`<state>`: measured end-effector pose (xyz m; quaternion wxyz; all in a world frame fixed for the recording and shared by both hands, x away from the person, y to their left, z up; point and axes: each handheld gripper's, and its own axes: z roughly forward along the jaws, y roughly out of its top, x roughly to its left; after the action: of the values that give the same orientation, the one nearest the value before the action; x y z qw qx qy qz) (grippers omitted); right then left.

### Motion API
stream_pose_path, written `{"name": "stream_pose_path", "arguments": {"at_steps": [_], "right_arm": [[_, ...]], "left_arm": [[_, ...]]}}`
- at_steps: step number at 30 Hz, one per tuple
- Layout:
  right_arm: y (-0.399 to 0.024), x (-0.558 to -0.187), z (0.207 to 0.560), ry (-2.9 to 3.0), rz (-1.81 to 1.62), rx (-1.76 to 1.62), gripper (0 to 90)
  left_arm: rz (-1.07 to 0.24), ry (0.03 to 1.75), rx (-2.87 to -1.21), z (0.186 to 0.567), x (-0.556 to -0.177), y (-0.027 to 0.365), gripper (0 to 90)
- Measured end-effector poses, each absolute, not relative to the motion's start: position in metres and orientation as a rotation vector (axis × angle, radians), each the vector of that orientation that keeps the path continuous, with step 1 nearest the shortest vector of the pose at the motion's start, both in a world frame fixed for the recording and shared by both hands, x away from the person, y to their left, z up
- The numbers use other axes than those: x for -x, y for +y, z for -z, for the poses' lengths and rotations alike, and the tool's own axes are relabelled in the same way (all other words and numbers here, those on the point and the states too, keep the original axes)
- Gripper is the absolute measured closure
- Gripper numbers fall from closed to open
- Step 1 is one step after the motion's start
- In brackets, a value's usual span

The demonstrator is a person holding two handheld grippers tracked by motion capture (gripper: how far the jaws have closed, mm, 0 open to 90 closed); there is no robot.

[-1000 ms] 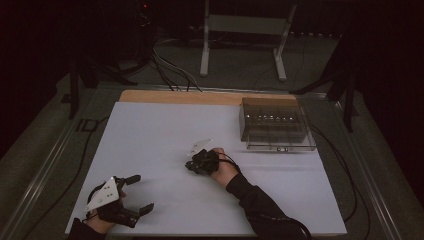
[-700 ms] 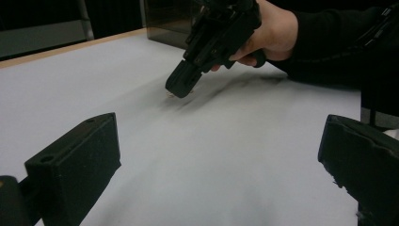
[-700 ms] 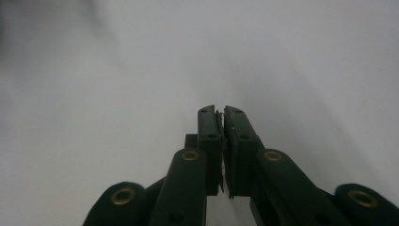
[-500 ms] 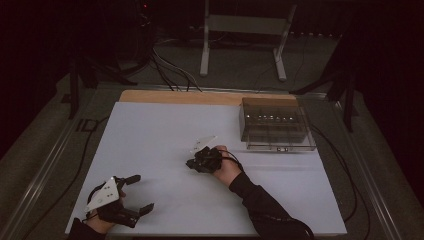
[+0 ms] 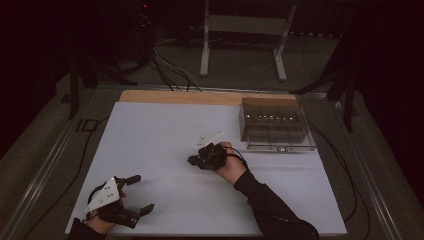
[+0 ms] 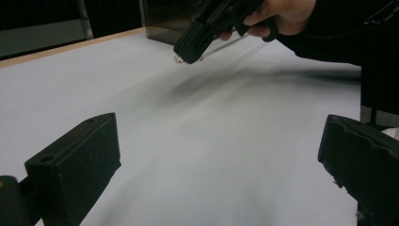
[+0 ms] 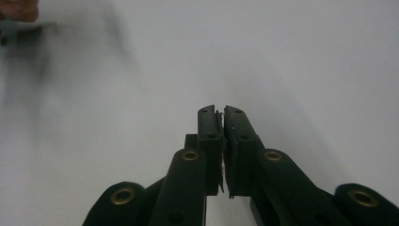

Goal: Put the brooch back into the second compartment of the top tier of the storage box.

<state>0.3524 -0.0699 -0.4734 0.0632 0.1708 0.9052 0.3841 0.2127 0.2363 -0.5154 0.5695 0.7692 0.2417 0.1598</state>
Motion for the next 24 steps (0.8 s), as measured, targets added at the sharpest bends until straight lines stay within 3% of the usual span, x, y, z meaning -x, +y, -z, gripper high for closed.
{"name": "stream_pose_path", "arguments": {"at_steps": [24], "right_arm": [[-0.098, -0.353, 0.439, 2.672, -1.2, -0.547, 86.4]], "left_arm": [[-0.376, 0.567, -1.805, 0.515, -0.213, 0.236, 0.6]]}}
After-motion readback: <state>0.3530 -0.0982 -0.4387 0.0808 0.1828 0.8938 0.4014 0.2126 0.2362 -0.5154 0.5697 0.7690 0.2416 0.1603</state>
